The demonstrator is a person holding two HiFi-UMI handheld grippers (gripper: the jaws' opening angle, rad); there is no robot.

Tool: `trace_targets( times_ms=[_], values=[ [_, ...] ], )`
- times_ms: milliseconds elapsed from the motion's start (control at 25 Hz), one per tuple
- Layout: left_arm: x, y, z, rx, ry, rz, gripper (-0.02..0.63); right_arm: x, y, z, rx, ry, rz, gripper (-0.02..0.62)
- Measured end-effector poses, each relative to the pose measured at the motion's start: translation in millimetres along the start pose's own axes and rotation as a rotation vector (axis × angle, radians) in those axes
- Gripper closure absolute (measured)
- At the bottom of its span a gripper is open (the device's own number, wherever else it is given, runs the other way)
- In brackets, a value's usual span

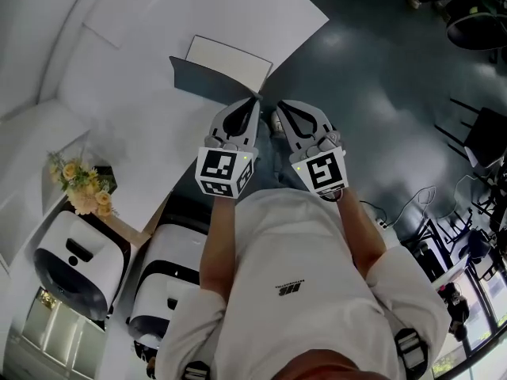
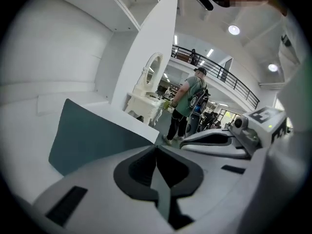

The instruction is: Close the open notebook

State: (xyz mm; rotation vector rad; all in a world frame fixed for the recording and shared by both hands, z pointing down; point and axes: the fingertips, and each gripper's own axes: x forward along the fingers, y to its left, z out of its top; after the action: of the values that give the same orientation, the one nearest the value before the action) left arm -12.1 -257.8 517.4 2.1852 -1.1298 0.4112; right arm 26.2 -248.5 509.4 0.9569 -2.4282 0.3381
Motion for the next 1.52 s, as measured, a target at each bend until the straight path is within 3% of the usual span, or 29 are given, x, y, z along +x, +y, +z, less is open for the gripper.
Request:
trace_targets(
  times_ms=[1520],
  values=[
    [76.3,22.2,-9.2,0.134,0.120,-0.167,0.606,28.3,-29.9,-16.0,0.139,0.046,-0.168,0.599]
  ],
)
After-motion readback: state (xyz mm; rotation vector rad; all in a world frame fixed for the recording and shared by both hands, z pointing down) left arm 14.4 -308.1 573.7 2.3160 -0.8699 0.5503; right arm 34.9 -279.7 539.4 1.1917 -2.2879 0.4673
